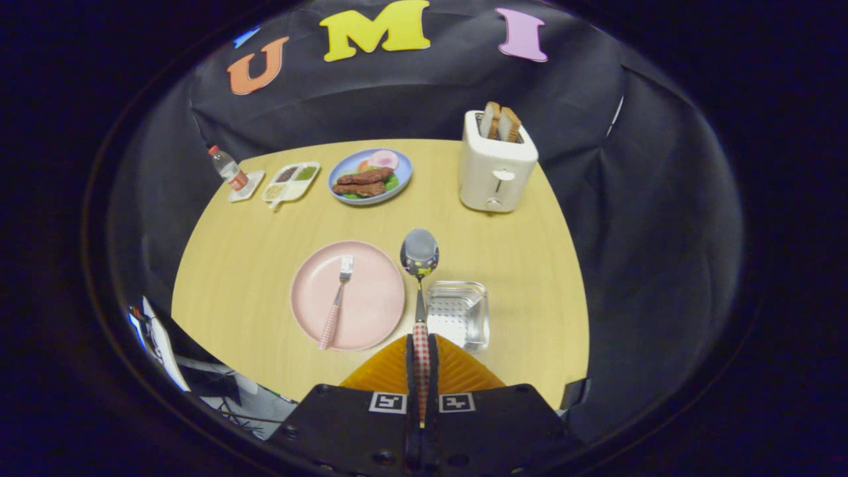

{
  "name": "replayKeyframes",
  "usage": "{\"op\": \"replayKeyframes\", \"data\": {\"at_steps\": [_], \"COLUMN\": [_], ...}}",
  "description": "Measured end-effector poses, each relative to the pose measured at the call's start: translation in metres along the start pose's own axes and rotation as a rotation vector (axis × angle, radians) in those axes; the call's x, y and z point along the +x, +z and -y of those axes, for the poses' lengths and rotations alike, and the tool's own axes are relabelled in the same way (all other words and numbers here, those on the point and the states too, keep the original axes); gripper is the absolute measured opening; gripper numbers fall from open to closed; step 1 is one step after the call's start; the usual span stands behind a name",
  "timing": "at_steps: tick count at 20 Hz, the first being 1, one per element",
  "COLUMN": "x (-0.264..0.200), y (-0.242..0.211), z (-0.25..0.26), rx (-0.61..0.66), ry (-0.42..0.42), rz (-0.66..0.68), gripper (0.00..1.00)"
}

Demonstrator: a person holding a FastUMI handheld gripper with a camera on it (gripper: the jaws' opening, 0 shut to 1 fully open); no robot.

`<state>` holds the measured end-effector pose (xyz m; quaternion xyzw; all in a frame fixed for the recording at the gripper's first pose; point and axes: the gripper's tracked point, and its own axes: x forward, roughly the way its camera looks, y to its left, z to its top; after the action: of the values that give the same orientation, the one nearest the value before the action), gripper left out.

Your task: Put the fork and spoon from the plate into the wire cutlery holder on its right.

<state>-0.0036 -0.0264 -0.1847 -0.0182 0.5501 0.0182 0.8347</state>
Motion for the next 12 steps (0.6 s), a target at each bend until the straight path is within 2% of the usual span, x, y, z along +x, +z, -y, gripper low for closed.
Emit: {"op": "replayKeyframes", "data": {"at_steps": [5,12], "x": [-0.003,0.027], "y": [-0.025,-0.035], "z": [0.024,0.026], "rx": [0.018,0.099], "ry": [0.024,0.052], "rz": [-0.206,-0.453], "gripper": [0.03,0.03]}}
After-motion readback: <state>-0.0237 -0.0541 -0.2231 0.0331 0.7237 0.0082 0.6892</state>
